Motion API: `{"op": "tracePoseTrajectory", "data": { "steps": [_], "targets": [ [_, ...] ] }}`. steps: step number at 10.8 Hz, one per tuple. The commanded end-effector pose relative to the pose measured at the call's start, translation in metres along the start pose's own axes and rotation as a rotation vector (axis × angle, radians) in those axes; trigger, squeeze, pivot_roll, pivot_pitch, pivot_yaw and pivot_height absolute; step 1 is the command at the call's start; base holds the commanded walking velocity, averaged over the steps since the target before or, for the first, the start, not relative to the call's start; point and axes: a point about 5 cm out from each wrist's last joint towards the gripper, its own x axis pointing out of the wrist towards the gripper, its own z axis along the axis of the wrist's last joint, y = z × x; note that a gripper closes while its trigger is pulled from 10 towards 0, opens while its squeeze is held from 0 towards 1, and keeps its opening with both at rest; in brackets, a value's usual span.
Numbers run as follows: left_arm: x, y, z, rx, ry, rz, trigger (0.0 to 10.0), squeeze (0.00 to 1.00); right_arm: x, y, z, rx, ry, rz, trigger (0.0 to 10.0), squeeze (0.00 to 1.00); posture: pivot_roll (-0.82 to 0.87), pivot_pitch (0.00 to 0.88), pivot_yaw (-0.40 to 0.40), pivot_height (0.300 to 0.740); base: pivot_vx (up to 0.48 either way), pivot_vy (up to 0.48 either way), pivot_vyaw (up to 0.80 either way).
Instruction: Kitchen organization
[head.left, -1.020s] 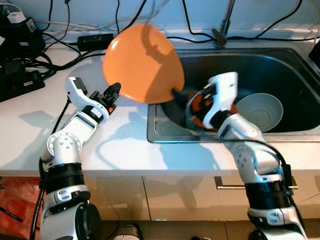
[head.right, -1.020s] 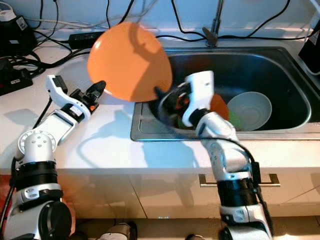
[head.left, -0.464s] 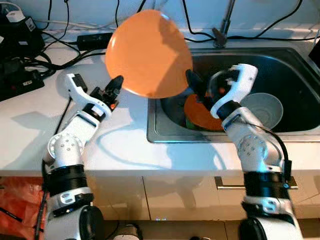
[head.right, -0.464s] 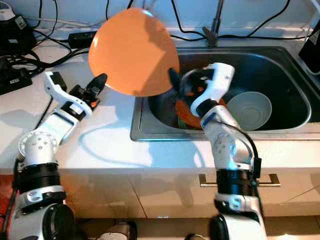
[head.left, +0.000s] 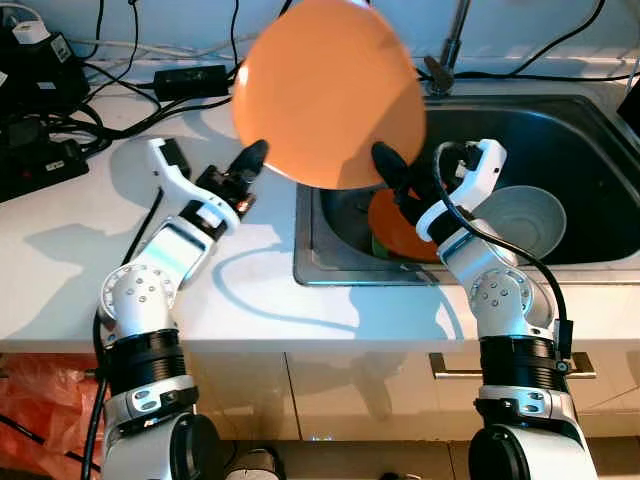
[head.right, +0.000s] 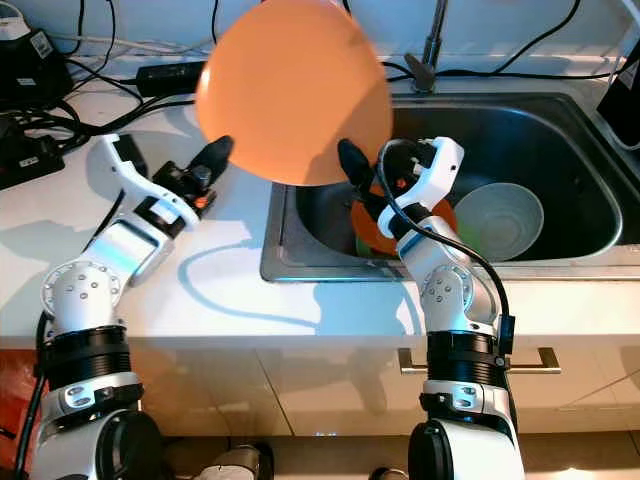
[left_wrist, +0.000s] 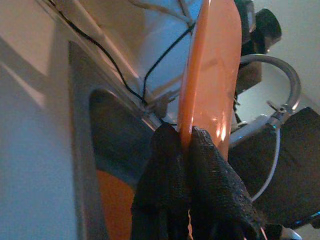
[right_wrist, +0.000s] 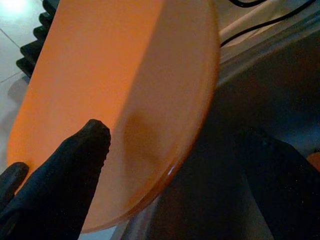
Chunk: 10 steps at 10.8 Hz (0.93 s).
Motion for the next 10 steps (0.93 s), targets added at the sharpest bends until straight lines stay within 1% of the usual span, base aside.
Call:
{"op": "tracePoseTrajectory", "data": {
  "steps": [1,4,5,6,8,9,10],
  "targets": [
    [0.001,-0.017,0.001,-0.008,-0.001,-0.080,0.0,0.00,0.006,0.007,0.004,0.014,-0.012,0.038,10.0,0.00,0.13,0.099,0.025,0.740,0.000,0.000,0.00],
    [-0.001,-0.020,-0.006,-0.051,0.046,-0.107,0.0,0.00,0.014,0.009,0.007,0.036,-0.041,0.057,10.0,0.00,0.13,0.099,0.024,0.740,0.000,0.000,0.00],
    [-0.002,-0.020,-0.007,-0.052,0.054,-0.109,0.0,0.00,0.018,0.013,0.013,0.084,-0.086,0.082,4.6,0.00,0.14,0.100,0.021,0.740,0.000,0.000,0.00],
    [-0.003,-0.019,-0.007,-0.056,0.052,-0.104,0.0,0.00,0.019,0.017,0.017,0.098,-0.105,0.106,0.0,0.00,0.14,0.100,0.018,0.740,0.000,0.000,0.00],
    [-0.005,-0.013,-0.002,-0.063,0.030,-0.081,0.0,0.00,0.019,0.018,0.021,0.112,-0.136,0.118,0.0,0.00,0.14,0.101,0.015,0.740,0.000,0.000,0.00],
    [-0.007,-0.009,0.003,-0.067,0.018,-0.069,0.0,0.00,0.018,0.015,0.023,0.124,-0.152,0.108,0.0,0.00,0.14,0.101,0.017,0.740,0.000,0.000,0.00],
    [-0.007,-0.007,0.002,-0.072,0.020,-0.062,0.0,0.00,0.015,0.012,0.025,0.138,-0.161,0.102,0.0,0.00,0.13,0.101,0.017,0.740,0.000,0.000,0.00]
  ]
}}
